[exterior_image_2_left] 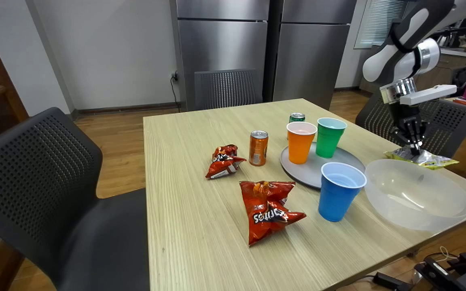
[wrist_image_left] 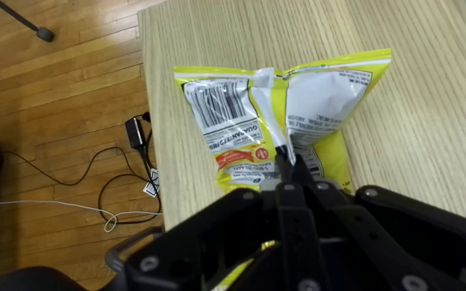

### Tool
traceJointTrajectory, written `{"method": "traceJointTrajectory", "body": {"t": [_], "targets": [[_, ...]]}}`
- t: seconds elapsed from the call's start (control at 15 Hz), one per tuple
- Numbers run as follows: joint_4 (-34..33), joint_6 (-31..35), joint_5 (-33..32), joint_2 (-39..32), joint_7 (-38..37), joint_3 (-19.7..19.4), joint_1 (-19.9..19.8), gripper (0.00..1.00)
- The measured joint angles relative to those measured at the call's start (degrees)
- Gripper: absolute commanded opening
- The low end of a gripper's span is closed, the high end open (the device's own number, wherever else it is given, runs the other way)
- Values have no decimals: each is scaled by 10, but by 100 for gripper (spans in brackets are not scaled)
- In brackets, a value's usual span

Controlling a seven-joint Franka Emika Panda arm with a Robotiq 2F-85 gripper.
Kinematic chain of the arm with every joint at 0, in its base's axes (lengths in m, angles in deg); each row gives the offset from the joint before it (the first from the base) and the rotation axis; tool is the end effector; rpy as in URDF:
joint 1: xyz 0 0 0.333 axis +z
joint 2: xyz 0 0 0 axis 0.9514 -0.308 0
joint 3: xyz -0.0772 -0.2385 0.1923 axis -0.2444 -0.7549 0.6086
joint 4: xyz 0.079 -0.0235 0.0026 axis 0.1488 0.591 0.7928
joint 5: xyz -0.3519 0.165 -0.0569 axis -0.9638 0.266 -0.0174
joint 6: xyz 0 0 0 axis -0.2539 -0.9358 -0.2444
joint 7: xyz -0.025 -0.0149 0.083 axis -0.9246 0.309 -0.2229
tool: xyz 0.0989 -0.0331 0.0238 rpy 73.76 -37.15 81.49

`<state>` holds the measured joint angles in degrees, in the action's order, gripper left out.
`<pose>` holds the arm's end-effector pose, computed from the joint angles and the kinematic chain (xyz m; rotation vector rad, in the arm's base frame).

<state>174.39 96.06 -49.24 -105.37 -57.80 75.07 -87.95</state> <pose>0.5674 -0.3078 0.1021 2.8234 -0.2861 -0.8742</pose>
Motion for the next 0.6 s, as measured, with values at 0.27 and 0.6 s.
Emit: {"method": "traceJointTrajectory", "body": {"t": [0.27, 0.6], "targets": [[4, 23, 0, 3, 0, -1, 0, 0], [48, 98, 0, 32, 0, -1, -3, 0]]}}
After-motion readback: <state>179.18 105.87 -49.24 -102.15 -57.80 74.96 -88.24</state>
